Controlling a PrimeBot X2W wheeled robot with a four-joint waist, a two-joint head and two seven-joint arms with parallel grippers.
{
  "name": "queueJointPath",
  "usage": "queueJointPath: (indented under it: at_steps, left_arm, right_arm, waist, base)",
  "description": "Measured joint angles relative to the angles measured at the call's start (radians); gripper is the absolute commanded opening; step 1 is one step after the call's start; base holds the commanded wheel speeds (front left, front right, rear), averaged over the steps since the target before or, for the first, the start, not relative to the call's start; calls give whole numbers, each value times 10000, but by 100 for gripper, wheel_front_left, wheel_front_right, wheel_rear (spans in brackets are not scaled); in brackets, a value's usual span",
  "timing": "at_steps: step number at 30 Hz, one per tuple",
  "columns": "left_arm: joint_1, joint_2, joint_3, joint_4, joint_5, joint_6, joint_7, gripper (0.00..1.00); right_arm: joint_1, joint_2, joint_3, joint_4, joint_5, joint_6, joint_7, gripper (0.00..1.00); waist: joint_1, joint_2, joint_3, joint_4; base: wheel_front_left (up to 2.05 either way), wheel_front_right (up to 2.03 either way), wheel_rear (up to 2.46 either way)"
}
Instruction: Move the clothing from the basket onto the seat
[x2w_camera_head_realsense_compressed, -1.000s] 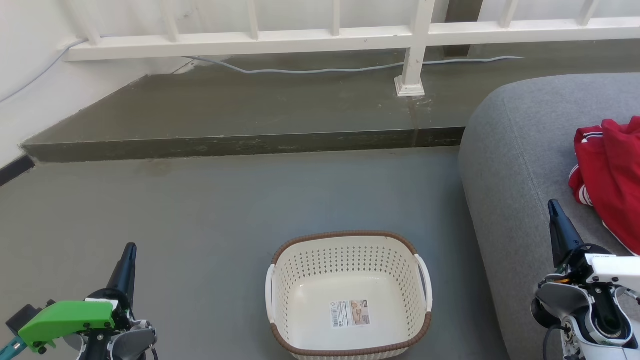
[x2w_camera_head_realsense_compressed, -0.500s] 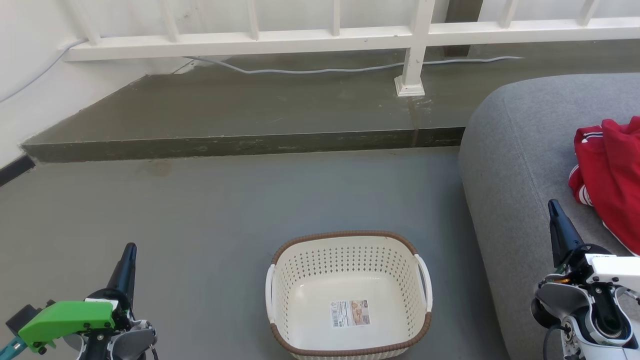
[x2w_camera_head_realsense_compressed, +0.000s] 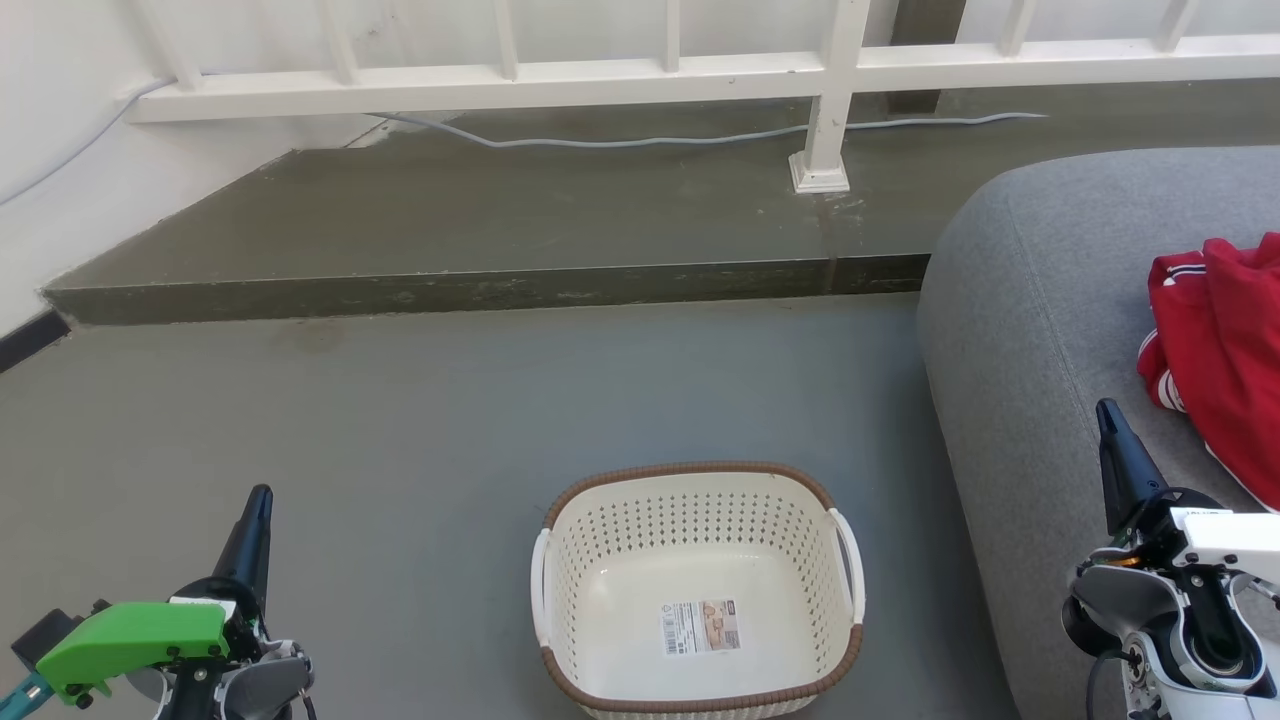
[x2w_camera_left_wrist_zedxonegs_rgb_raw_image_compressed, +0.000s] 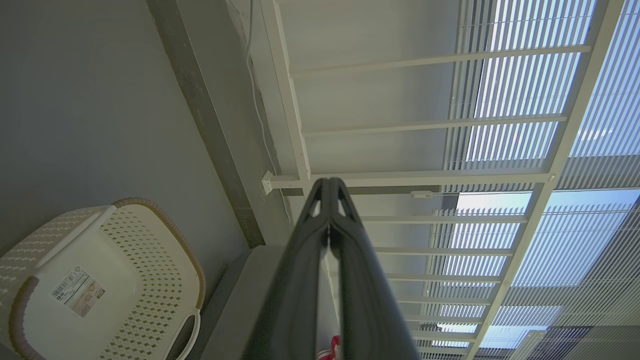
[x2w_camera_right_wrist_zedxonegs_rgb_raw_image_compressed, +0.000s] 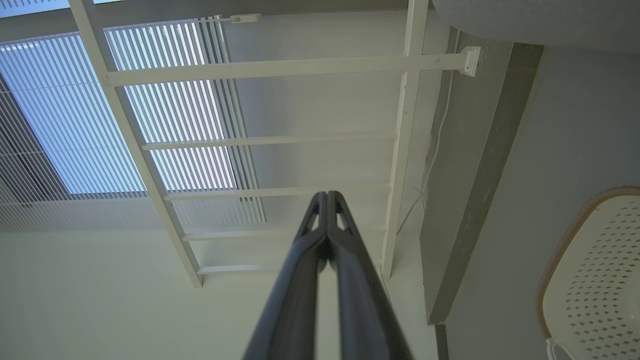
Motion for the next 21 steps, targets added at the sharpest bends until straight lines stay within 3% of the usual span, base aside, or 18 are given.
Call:
queueJointPath:
  at_steps: [21]
  left_arm:
    - [-4, -2, 6, 15, 0, 0, 0, 0]
  right_arm:
    - [0, 0, 0, -2, 2, 31, 0, 0]
  waist:
    - [0, 0, 0, 0]
  base:
    - [0, 0, 0]
